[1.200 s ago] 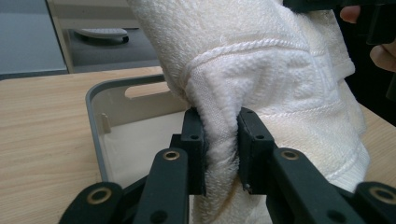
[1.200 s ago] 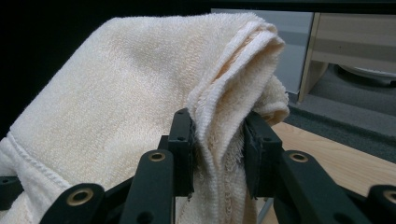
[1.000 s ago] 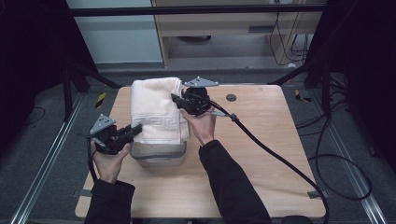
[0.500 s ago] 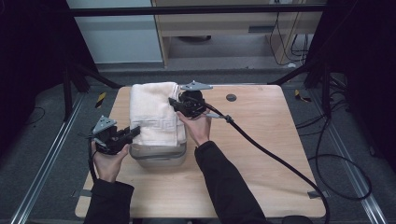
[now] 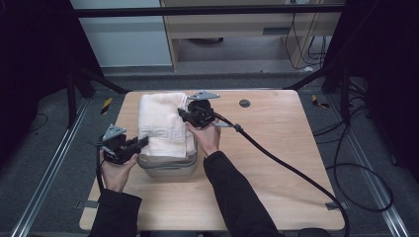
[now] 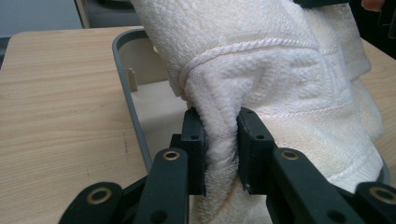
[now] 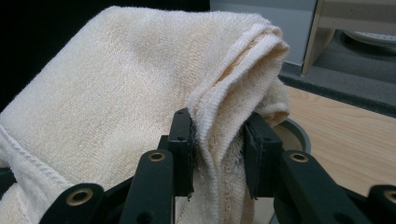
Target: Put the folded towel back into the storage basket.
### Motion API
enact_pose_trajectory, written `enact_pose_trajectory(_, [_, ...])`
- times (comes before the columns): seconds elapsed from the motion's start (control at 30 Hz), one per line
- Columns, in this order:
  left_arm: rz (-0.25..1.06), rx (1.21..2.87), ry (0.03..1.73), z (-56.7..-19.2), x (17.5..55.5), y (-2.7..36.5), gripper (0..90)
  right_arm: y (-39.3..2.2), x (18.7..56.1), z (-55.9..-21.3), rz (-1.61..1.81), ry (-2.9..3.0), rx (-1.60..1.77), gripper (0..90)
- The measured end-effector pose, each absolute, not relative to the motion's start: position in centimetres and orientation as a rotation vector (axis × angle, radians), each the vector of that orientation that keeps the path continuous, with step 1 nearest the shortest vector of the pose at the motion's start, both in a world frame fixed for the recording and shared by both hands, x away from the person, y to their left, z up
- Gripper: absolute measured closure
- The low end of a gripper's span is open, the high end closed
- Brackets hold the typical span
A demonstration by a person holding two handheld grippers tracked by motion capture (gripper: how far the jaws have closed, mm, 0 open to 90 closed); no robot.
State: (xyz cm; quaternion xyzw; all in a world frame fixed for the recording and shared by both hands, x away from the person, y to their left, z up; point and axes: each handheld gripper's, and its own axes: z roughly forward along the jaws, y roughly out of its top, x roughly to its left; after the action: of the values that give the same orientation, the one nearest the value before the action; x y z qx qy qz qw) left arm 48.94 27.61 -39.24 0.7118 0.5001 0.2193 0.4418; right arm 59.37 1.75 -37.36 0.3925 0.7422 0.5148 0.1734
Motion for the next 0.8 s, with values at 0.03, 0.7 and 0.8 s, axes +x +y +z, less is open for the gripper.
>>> enact_pose_trajectory(0.03, [0.545, 1.768, 1.245, -39.3, 49.0, 27.6, 74.2, 1.8, 59.4, -37.5, 1.458, 2.103, 1.113, 67.9])
enact_pose_trajectory(0.7, [0.539, 1.830, 1.283, -41.4, 50.0, 27.2, 74.1, 2.3, 59.8, -40.1, 1.377, 2.136, 1.151, 67.6])
enact_pose_trajectory(0.8, [0.542, 1.838, 1.287, -41.6, 50.1, 27.1, 74.1, 2.3, 59.9, -40.3, 1.373, 2.138, 1.156, 67.5])
